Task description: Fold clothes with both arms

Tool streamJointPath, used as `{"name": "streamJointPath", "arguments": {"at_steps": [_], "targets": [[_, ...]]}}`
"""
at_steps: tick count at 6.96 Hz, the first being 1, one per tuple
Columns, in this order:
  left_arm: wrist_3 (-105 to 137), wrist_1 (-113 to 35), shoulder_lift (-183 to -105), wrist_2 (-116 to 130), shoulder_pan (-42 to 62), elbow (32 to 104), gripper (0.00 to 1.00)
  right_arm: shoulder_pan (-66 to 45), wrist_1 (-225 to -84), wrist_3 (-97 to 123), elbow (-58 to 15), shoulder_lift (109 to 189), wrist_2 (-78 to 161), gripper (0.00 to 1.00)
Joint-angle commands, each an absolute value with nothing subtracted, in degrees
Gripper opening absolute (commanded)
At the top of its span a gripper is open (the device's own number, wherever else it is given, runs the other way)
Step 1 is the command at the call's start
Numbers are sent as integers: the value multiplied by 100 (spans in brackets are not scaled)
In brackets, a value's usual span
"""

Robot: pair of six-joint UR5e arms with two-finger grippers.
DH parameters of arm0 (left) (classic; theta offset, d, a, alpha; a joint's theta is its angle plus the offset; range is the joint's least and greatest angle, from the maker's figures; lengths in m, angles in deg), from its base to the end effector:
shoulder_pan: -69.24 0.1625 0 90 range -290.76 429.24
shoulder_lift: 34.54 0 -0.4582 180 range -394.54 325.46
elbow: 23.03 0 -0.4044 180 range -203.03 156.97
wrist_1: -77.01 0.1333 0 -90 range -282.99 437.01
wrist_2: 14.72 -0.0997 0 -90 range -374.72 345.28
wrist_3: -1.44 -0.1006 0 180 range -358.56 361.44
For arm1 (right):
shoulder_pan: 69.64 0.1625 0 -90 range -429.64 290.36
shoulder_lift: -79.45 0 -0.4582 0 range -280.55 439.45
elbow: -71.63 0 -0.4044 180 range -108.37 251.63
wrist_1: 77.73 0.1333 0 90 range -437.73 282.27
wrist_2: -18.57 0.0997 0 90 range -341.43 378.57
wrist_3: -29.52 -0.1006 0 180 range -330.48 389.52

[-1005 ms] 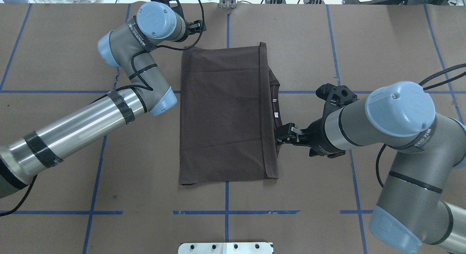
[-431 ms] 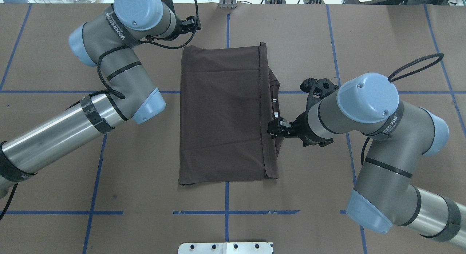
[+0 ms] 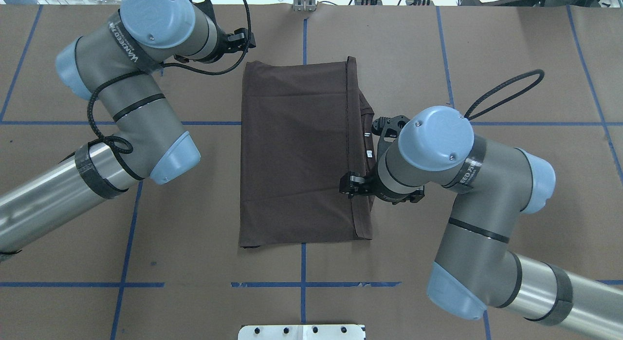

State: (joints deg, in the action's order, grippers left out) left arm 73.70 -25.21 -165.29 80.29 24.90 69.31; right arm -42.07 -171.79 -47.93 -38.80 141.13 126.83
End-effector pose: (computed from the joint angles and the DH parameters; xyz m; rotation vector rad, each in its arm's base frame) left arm 0.4376 -0.6018 0.2084 0.4313 0.8740 -0.3850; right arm -0.5043 -0.3781 0.2596 -0.0188 -0.8300 0.1227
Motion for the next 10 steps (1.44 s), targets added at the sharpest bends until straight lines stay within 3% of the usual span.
{"name": "streamJointPath", "arguments": {"at_steps": [1, 3, 10], "targets": [[7368, -2512, -16138, 8318, 2503, 7319, 100, -4476, -17388, -4661, -3403, 13886, 12413, 100], [7368, -2512, -16136, 8337, 2503, 7382, 100, -4635, -17729, -4651, -2675, 13379, 12228, 100], [7386, -2556, -16101, 8328, 2529, 7374, 100, -4767, -18336, -4072, -2601, 13438, 12210, 100]]}}
